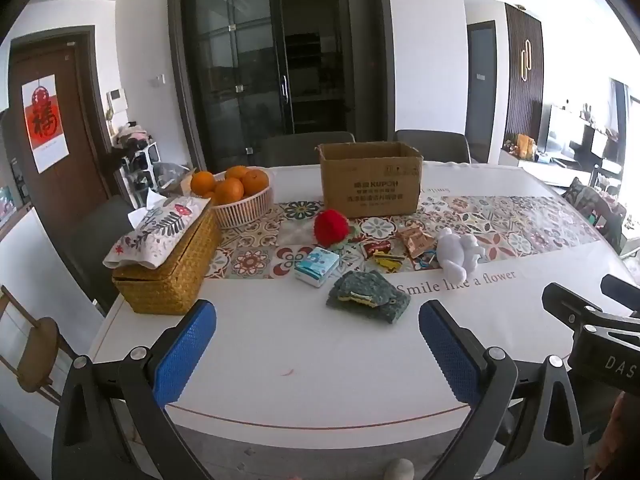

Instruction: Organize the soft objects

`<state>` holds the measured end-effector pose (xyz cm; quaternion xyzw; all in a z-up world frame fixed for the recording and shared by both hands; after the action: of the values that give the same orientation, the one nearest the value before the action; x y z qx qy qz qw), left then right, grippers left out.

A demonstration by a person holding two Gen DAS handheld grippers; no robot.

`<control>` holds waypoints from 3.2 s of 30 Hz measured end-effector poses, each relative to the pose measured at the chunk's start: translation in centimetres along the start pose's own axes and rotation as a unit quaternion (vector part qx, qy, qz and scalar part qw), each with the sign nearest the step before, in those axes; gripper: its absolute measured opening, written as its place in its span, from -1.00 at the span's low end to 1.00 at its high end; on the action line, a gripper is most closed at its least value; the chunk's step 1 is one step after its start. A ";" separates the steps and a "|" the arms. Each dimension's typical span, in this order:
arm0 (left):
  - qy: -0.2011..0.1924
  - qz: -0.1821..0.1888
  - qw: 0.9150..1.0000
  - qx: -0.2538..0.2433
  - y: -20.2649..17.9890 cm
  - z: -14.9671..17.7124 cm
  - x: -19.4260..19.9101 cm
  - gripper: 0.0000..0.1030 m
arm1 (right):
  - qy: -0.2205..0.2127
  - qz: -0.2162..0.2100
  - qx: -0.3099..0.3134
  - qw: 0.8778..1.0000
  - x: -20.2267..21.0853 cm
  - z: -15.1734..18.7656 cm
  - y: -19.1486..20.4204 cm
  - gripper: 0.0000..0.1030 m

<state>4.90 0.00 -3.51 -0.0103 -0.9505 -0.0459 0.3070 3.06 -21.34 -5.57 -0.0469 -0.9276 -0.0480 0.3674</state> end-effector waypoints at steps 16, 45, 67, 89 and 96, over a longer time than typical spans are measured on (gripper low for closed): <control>-0.013 0.011 1.000 0.003 -0.4 -0.4 0.6 1.00 | 0.003 -0.002 -0.002 1.000 -0.1 0.0 -0.1 0.98; -0.005 0.015 1.000 0.001 -1.0 -0.4 0.0 1.00 | 0.007 -0.006 -0.004 1.000 -0.6 -0.1 -0.4 0.98; -0.006 0.019 1.000 0.000 -1.7 -0.5 0.0 1.00 | 0.008 -0.007 -0.005 1.000 -0.6 -0.1 -0.3 0.98; 0.004 0.030 1.000 0.000 -1.8 -0.5 -0.8 1.00 | 0.014 -0.010 -0.009 1.000 -1.5 0.5 -0.9 0.98; 0.028 0.031 0.999 0.018 -1.0 0.0 -2.1 1.00 | 0.026 -0.014 -0.010 1.000 -2.3 1.1 -0.1 0.98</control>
<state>6.60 -0.96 -4.80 -0.0331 -0.9416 -0.0191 0.3346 3.99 -21.45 -7.92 -0.0360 -0.9179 -0.0636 0.3900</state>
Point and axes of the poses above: each gripper's, at about its wrist camera, not at the fingertips, and x roughly against the way its jaws point, y to its left, z to its underside, the point moved 6 cm from there along -x, roughly the way its jaws point
